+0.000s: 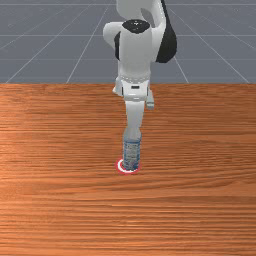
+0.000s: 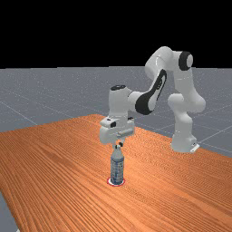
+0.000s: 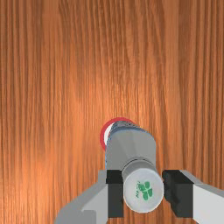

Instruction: Pick up the bottle and put it on the marker

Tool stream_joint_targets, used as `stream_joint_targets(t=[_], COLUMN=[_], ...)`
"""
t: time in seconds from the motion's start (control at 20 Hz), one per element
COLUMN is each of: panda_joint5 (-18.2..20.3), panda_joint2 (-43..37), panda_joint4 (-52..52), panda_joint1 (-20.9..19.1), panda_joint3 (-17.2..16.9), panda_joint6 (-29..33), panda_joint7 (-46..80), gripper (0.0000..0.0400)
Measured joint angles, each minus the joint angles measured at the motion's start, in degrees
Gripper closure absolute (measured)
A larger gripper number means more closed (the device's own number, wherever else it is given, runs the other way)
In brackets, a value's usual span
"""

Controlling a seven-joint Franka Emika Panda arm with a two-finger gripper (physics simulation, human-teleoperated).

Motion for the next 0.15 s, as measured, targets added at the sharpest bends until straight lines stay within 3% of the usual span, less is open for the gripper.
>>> stream_joint_targets(t=[0.05,0.1,0.15], panda_joint5=[0.1,-1.6,-0.5], panda_joint2=[0.0,-0.2,2.4], panda_joint4=[0.0,-3.7,3.4], panda_joint1=[0.0,0.7,0.2], panda_joint3=[0.0,-0.8,-0.2], panda_joint6=[0.0,14.4,0.2], panda_joint7=[-0.1,1.6,0.4], gripper=[0.0261,0.0167,0.0103])
